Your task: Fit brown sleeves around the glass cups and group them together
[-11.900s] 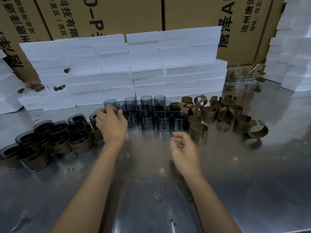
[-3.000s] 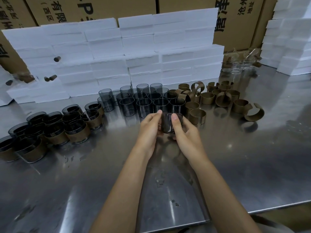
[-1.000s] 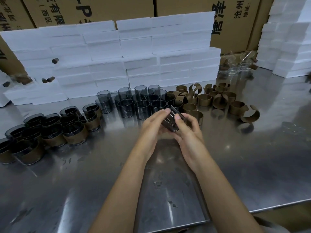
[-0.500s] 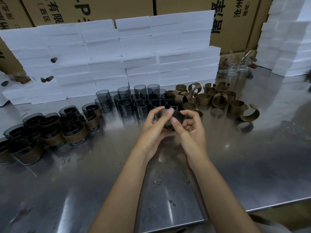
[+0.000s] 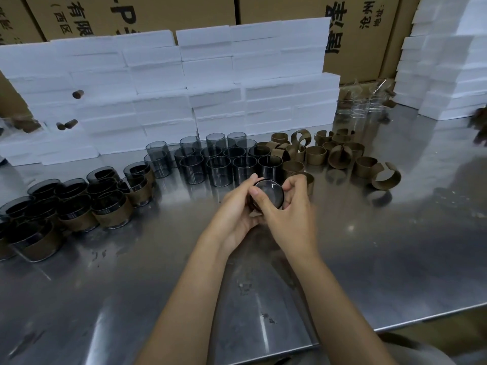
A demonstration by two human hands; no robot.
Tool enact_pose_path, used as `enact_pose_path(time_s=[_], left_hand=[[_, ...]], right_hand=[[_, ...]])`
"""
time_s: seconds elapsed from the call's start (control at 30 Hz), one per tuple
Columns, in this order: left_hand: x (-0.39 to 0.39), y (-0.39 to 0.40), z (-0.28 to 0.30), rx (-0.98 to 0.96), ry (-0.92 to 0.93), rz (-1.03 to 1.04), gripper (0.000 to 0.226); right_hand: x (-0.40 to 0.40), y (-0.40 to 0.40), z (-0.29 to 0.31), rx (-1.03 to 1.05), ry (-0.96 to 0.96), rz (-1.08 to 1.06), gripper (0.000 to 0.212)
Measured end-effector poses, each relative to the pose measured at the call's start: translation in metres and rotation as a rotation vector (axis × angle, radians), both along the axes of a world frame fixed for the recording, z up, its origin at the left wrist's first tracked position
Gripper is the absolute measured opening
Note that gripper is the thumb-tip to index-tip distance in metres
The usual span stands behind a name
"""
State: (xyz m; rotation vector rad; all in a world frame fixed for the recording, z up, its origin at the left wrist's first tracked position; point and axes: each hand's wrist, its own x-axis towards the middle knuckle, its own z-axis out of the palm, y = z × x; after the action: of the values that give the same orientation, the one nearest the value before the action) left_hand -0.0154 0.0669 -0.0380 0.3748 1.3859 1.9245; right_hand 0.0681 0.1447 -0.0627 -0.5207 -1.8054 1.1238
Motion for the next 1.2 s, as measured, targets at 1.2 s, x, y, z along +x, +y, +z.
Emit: enact_pose_path(time_s=[1.2], left_hand=[[-0.001, 0.002, -0.001, 0.064, 0.146, 0.298, 0.029]], right_hand=[[-0.015, 0.01, 0.025, -0.375, -0.046, 0.206, 0.035]])
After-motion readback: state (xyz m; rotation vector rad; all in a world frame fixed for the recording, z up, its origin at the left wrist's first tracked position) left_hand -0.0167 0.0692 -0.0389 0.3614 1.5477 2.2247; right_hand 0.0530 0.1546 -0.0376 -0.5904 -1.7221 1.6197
